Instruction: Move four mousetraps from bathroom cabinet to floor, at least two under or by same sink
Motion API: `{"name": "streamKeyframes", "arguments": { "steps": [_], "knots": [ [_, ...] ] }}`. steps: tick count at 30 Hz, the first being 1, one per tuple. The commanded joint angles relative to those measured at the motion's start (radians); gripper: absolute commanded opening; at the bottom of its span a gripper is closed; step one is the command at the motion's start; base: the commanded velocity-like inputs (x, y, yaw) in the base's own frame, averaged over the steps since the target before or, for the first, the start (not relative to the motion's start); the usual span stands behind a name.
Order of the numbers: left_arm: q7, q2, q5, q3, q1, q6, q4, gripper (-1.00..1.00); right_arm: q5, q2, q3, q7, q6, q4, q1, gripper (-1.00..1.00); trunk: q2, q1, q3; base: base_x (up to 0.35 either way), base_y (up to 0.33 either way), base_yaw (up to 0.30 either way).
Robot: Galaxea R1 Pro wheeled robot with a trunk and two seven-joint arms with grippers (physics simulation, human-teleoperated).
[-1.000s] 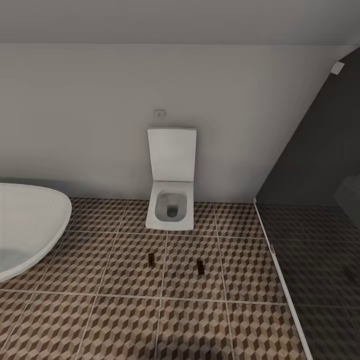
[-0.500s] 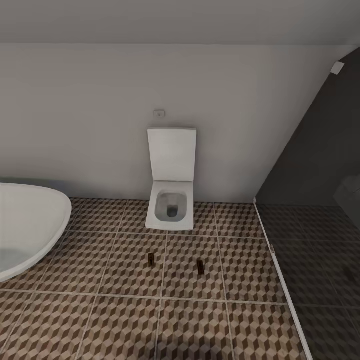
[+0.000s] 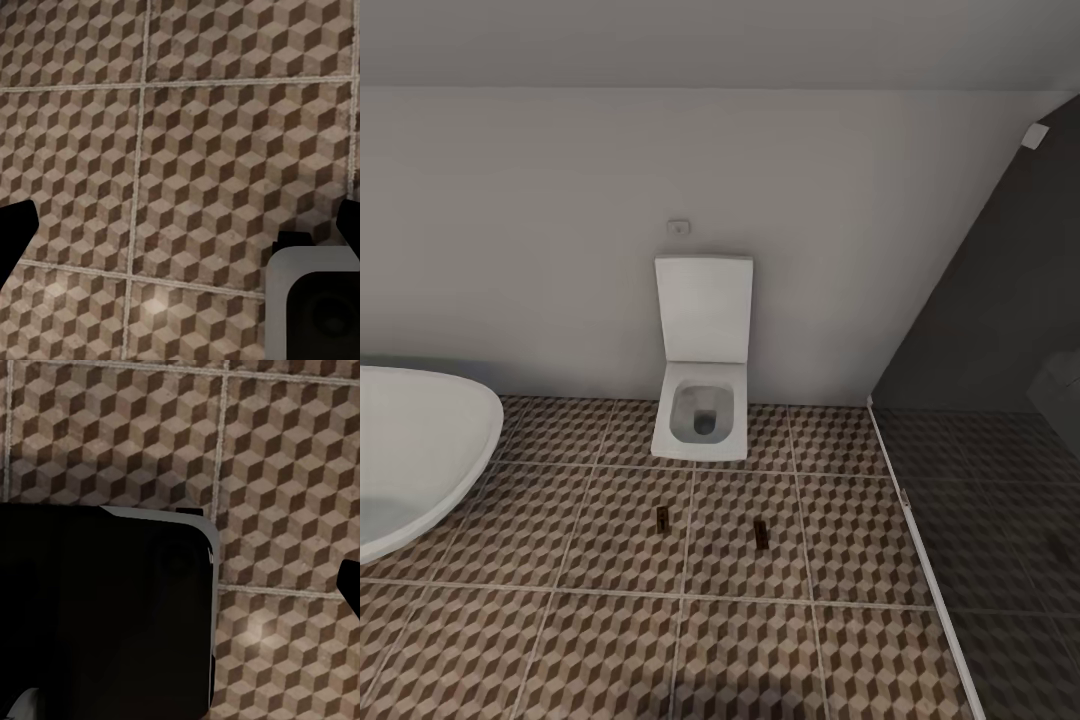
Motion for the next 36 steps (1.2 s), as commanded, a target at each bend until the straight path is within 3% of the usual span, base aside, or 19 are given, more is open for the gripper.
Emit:
{"name": "streamKeyframes", "arguments": {
  "steps": [1,36],
  "knots": [
    [0.004,-0.001,0.003,-0.009,-0.001,-0.004,0.003,1.00,-0.004,0.000,0.003,0.004,-0.003,0.001,-0.001,1.00,-0.002,0.000,-0.001,0.000,0.000,0.000],
    [0.004,0.000,0.003,-0.009,-0.001,-0.004,0.003,1.00,-0.004,0.000,0.003,0.004,-0.003,0.001,-0.001,1.00,-0.002,0.000,-0.001,0.000,0.000,0.000]
  ]
}}
